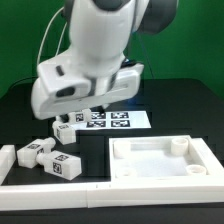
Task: Assemble one leg
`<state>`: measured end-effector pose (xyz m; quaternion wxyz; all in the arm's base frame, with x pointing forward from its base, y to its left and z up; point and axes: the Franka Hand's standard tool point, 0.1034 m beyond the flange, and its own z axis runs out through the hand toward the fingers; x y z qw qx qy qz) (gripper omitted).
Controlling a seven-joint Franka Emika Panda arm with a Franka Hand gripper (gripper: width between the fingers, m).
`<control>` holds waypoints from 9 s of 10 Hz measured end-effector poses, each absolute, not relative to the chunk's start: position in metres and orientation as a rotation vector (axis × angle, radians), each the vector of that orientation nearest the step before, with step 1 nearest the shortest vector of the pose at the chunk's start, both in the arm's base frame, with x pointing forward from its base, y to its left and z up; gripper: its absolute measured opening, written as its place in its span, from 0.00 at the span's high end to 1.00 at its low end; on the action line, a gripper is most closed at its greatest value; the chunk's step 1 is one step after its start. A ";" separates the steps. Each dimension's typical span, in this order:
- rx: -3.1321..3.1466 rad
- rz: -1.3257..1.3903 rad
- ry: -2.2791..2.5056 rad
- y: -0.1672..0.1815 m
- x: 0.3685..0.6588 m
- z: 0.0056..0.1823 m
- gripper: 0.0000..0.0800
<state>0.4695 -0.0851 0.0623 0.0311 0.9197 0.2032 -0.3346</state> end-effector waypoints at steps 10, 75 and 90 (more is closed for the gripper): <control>2.650 -1.286 0.536 -0.111 0.449 0.043 0.19; 3.008 0.905 0.119 0.113 0.625 0.088 0.64; 3.101 0.505 0.103 0.112 0.645 0.095 0.19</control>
Offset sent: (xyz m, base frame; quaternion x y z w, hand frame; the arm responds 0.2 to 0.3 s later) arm 0.0000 0.0000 0.0000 0.0000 -0.0650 0.0000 0.9979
